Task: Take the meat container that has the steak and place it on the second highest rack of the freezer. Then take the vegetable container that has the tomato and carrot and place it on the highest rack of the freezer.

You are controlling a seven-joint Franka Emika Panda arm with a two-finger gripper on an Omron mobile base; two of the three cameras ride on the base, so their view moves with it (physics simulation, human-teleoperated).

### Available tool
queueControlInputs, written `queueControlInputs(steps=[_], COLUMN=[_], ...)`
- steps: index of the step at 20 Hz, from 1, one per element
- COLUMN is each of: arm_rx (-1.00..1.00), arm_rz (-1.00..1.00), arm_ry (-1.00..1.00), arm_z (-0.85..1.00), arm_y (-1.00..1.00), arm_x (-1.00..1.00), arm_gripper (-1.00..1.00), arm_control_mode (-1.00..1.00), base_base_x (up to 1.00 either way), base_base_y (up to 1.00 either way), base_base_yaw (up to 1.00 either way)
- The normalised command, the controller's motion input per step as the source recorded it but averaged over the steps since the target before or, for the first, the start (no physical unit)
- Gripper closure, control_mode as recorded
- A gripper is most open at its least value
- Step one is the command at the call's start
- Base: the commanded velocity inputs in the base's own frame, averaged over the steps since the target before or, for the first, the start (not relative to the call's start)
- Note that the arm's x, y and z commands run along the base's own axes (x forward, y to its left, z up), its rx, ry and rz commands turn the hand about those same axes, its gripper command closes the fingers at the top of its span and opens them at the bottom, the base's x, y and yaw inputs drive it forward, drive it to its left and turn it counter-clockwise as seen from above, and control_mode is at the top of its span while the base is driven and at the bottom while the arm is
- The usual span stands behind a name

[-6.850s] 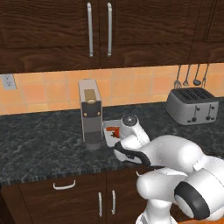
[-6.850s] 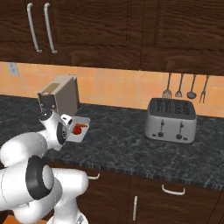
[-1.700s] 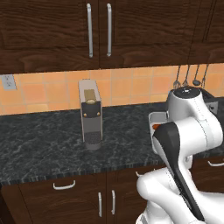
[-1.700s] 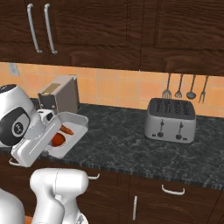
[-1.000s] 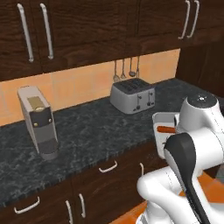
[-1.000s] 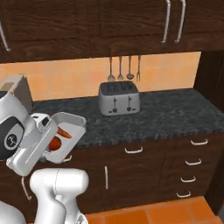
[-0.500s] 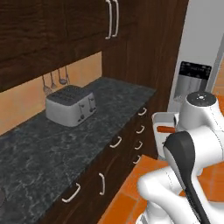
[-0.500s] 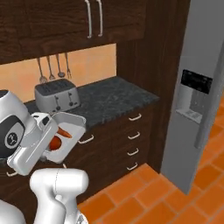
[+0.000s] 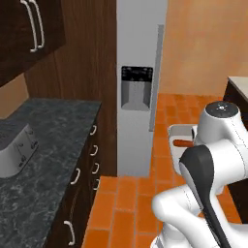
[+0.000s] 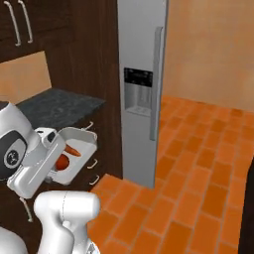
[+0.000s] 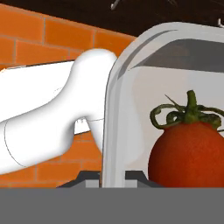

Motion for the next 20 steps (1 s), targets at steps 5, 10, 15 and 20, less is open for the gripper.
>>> queueControlInputs(steps=[5, 10, 15, 20], arm_rx=[0.0, 0.0, 0.0, 0.0], arm_rz=[0.0, 0.0, 0.0, 0.0], arm_ry=[0.0, 0.0, 0.0, 0.0], arm_z=[0.0, 0.0, 0.0, 0.0], arm_y=[0.0, 0.0, 0.0, 0.0], arm_x=[0.0, 0.0, 0.0, 0.0], arm_gripper=[1.0, 1.0, 1.0, 1.0], arm_control_mode=[1.0, 1.0, 1.0, 1.0], base_base_x=[0.28, 0.81, 0.99, 0.89], base_base_y=[-0.55, -0.3, -0.06, -0.45], base_base_yaw=[-0.6, -0.41, -0.15, -0.09])
